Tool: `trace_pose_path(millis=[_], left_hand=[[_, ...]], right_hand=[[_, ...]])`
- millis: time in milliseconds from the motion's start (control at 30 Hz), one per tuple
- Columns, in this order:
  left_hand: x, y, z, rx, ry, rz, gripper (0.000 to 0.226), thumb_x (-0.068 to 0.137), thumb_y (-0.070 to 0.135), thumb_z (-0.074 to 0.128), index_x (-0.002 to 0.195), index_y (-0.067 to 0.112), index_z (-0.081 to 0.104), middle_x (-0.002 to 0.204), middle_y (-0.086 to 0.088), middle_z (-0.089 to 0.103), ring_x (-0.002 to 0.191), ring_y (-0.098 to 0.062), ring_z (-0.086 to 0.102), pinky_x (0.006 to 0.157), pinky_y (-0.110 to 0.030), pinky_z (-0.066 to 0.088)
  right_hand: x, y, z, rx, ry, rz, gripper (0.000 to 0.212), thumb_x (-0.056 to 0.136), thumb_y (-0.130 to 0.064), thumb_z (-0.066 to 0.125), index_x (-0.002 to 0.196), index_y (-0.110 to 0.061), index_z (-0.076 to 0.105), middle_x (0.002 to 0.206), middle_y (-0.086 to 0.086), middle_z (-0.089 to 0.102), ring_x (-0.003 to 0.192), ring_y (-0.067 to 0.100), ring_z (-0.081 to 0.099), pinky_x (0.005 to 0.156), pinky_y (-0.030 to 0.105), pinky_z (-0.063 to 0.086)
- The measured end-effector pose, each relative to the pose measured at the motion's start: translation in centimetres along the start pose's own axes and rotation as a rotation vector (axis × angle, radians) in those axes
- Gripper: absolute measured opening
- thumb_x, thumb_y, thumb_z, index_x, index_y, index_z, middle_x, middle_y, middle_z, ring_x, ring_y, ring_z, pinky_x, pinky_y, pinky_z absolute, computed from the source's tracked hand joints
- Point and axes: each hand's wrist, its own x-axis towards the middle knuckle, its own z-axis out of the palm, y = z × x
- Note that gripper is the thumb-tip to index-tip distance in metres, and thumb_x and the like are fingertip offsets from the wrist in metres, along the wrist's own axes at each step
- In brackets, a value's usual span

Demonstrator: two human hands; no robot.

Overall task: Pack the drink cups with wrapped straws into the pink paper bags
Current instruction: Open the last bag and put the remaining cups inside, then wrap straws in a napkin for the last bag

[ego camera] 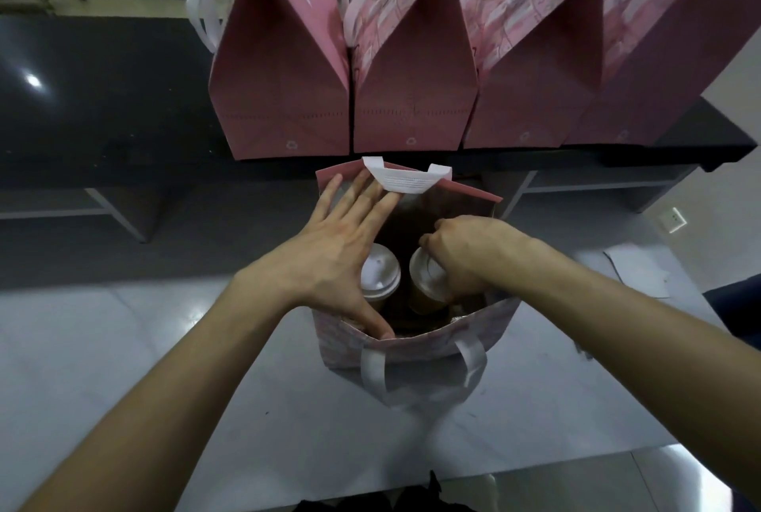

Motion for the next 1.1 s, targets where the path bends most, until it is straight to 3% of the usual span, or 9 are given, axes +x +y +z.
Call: trace_pose_path(millis=[433, 500, 567, 633, 667, 733, 833, 967, 1100], left_hand=[[-0.3, 0.7, -0.2, 0.015, 0.061, 0.022, 0.157, 0.060, 0.101, 0.069, 0.171, 0.031, -0.017, 0.180, 0.003, -0.026, 0.159, -0.016, -0.040, 0.130, -0.045, -0.027], [-0.5, 1.2, -0.9, 0.025, 0.081, 0.012, 0.136, 0.074, 0.086, 0.074, 0.173, 0.028, 0.001, 0.181, -0.001, -0.005, 0.165, -0.015, -0.021, 0.132, -0.040, -0.021], [-0.7, 2.0, -2.0, 0.038, 0.146, 0.005, 0.100, 0.084, 0.069, 0.077, 0.166, 0.031, 0.034, 0.168, -0.002, 0.035, 0.156, -0.022, 0.028, 0.133, -0.041, 0.016], [-0.5, 3.0, -3.3, 0.038, 0.211, -0.010, 0.060, 0.090, 0.058, 0.078, 0.144, 0.038, 0.060, 0.139, 0.009, 0.056, 0.121, -0.016, 0.057, 0.105, -0.038, 0.052], [-0.3, 3.7, -3.8, 0.043, 0.230, -0.018, 0.041, 0.093, 0.056, 0.076, 0.129, 0.039, 0.067, 0.122, 0.011, 0.059, 0.106, -0.014, 0.061, 0.089, -0.037, 0.057], [0.5, 5.4, -4.7, 0.090, 0.251, -0.013, 0.020, 0.095, 0.058, 0.071, 0.105, 0.040, 0.069, 0.092, 0.016, 0.059, 0.086, -0.013, 0.061, 0.069, -0.035, 0.050], [2.2, 8.3, -5.1, 0.109, 0.266, 0.014, 0.023, 0.097, 0.063, 0.066, 0.097, 0.040, 0.069, 0.071, 0.020, 0.057, 0.071, -0.003, 0.051, 0.059, -0.026, 0.031], [5.1, 12.1, -4.3, 0.108, 0.261, 0.012, 0.025, 0.099, 0.061, 0.066, 0.107, 0.038, 0.072, 0.079, 0.019, 0.064, 0.077, -0.008, 0.058, 0.060, -0.028, 0.033], [8.1, 15.7, -2.9, 0.144, 0.254, -0.037, 0.032, 0.099, 0.063, 0.065, 0.120, 0.039, 0.070, 0.080, 0.017, 0.061, 0.085, -0.016, 0.060, 0.070, -0.035, 0.039]], right_hand=[[-0.4, -1.0, 0.3, 0.021, 0.009, -0.051, 0.071, 0.096, -0.045, 0.078, 0.157, -0.022, 0.051, 0.133, 0.003, 0.070, 0.117, 0.024, 0.068, 0.098, 0.037, 0.059], [-1.3, -0.5, -0.8, 0.122, 0.044, -0.021, 0.066, 0.095, -0.047, 0.074, 0.154, -0.025, 0.054, 0.136, 0.003, 0.068, 0.117, 0.025, 0.067, 0.097, 0.040, 0.059], [-2.8, 0.8, -1.6, 0.250, 0.134, 0.005, 0.045, 0.099, -0.041, 0.067, 0.141, -0.027, 0.064, 0.133, 0.002, 0.069, 0.111, 0.023, 0.067, 0.092, 0.042, 0.059], [-5.2, 2.6, -1.7, 0.447, 0.268, 0.046, 0.024, 0.098, -0.034, 0.061, 0.119, -0.032, 0.073, 0.115, -0.003, 0.074, 0.094, 0.016, 0.069, 0.082, 0.041, 0.061], [-6.7, 3.5, -1.3, 0.584, 0.364, 0.076, 0.022, 0.096, -0.033, 0.059, 0.110, -0.034, 0.075, 0.106, -0.008, 0.075, 0.089, 0.013, 0.070, 0.079, 0.038, 0.061], [-9.2, 5.6, 0.4, 0.820, 0.616, 0.147, 0.022, 0.090, -0.032, 0.056, 0.099, -0.036, 0.076, 0.094, -0.014, 0.077, 0.085, 0.007, 0.072, 0.076, 0.028, 0.060], [-10.1, 9.1, 5.8, 0.890, 0.821, 0.359, 0.015, 0.092, -0.023, 0.062, 0.094, -0.032, 0.074, 0.086, -0.016, 0.076, 0.081, 0.002, 0.071, 0.074, 0.021, 0.056], [-7.4, 12.7, 16.5, 0.841, 0.488, 0.673, 0.007, 0.094, -0.027, 0.072, 0.099, -0.022, 0.072, 0.089, -0.002, 0.075, 0.090, 0.025, 0.071, 0.080, 0.034, 0.056], [-5.4, 14.6, 25.2, 0.787, 0.164, 0.746, 0.041, 0.095, -0.052, 0.075, 0.098, -0.013, 0.062, 0.105, 0.013, 0.073, 0.100, 0.036, 0.070, 0.076, 0.036, 0.050]])
